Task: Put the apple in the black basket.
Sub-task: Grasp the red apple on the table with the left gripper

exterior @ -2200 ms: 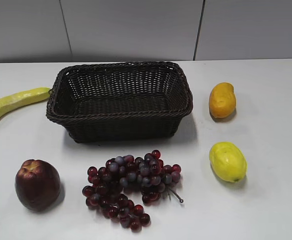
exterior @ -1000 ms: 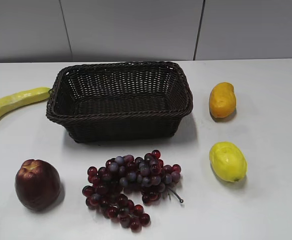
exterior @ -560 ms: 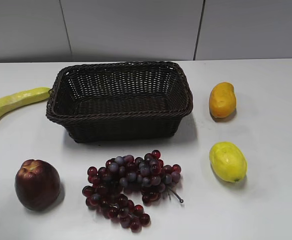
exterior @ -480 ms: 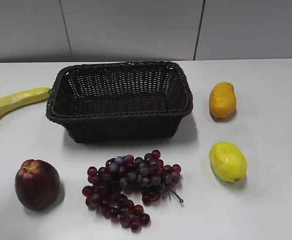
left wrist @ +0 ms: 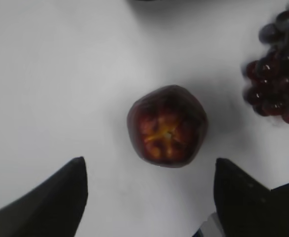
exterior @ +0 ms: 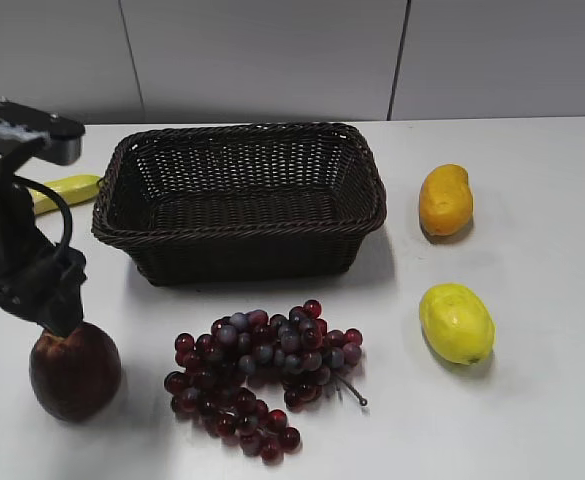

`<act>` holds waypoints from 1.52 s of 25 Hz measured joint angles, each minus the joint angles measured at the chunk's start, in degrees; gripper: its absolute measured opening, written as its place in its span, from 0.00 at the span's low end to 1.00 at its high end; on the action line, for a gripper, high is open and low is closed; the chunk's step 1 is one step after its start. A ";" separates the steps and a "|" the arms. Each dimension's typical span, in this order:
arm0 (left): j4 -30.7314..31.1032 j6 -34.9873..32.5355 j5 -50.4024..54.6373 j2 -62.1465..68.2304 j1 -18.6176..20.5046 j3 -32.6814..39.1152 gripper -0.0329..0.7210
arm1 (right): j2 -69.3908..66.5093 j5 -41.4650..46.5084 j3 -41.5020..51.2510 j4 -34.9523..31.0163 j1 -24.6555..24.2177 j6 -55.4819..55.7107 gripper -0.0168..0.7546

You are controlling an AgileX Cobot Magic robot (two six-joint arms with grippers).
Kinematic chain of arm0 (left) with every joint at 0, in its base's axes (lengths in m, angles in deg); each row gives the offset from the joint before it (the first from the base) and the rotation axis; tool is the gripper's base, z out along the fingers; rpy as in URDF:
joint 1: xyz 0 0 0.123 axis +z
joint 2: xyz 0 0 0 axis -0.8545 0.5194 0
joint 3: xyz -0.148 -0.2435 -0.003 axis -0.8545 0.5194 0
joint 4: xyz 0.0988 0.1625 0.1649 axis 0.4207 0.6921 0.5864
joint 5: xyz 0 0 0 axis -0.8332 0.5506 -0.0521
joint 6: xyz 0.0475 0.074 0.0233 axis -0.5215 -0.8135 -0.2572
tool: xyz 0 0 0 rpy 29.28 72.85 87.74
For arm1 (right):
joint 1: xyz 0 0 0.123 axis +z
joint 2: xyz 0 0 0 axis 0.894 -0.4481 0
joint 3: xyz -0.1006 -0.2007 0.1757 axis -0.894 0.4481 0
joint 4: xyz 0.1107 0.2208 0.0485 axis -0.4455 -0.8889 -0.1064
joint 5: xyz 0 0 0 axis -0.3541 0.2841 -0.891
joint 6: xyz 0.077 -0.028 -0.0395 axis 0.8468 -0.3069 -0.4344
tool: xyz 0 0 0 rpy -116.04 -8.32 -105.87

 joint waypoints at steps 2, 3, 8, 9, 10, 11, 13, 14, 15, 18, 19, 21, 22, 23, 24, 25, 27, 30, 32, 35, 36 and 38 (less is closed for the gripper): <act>0.00 0.37 0.82 3.08 -1.33 -0.42 0.83 | 0.00 -0.05 0.00 0.00 0.00 0.00 0.76; -0.32 0.42 1.22 4.25 -1.67 -0.47 0.83 | 0.00 -0.05 0.00 0.00 0.00 0.00 0.76; -0.32 0.63 1.17 8.48 -1.89 -0.47 0.83 | 0.00 0.01 0.00 0.00 0.00 0.00 0.76; -0.32 0.63 0.82 8.96 -1.89 -0.47 0.83 | 0.00 -0.04 0.00 0.00 0.00 0.00 0.76; -0.32 0.63 0.64 9.33 -1.89 -0.53 0.83 | 0.00 -0.03 0.00 0.00 0.00 0.00 0.76; -0.32 0.63 0.43 9.78 -1.89 -0.58 0.83 | 0.00 -0.03 0.00 0.00 0.00 0.00 0.76; -0.32 0.63 -0.05 10.75 -1.89 -0.58 0.83 | 0.00 -0.03 0.00 0.00 0.00 0.00 0.76; 0.00 0.63 -0.33 11.15 -1.89 -0.58 0.83 | 0.00 -0.03 0.00 0.00 0.00 0.00 0.76; 0.00 0.63 -0.65 11.56 -1.89 -0.58 0.83 | 0.00 -0.03 0.00 0.00 0.00 0.00 0.76; 0.00 0.63 -1.76 12.77 -1.89 -0.58 0.83 | 0.00 -0.03 0.00 0.00 0.00 0.00 0.76; 0.00 0.63 -1.96 13.21 -1.89 -0.58 0.83 | 0.00 -0.03 0.00 0.00 0.00 0.00 0.76; 0.00 0.63 -2.17 14.10 -1.89 -0.58 0.83 | 0.00 -0.03 0.00 0.00 0.00 0.00 0.76; 0.00 0.63 -2.17 14.52 -1.89 -0.58 0.83 | 0.00 -0.03 0.00 0.00 0.00 0.00 0.76; 0.00 0.63 -2.17 14.78 -1.89 -0.58 0.83 | 0.00 -0.03 0.00 0.00 0.00 0.00 0.76; 0.00 0.63 -2.17 15.03 -1.89 -0.58 0.83 | 0.00 -0.03 0.00 0.00 0.00 0.00 0.76; 0.00 0.63 -2.17 15.10 -1.89 -0.58 0.83 | 0.00 -0.03 0.00 0.00 0.00 0.00 0.76; 0.00 0.63 -2.22 15.29 -1.89 -0.58 0.83 | 0.00 -0.03 0.00 0.00 0.00 0.00 0.76; 0.00 0.63 -2.33 15.29 -1.89 -0.58 0.81 | 0.00 -0.03 0.00 0.00 0.00 0.00 0.76; -0.32 0.63 -2.33 15.42 -1.89 -0.58 0.78 | 0.00 -0.03 0.00 0.00 0.00 0.00 0.76; -0.55 0.63 -2.33 15.88 -1.89 -0.64 0.75 | 0.00 -0.03 0.00 0.00 0.00 0.00 0.76; -0.55 0.63 -2.33 15.88 -1.89 -0.64 0.74 | 0.00 -0.03 0.00 0.00 0.00 0.00 0.76; -0.71 0.63 -2.33 15.88 -1.89 -0.64 0.73 | 0.00 -0.03 0.00 0.00 0.00 0.00 0.76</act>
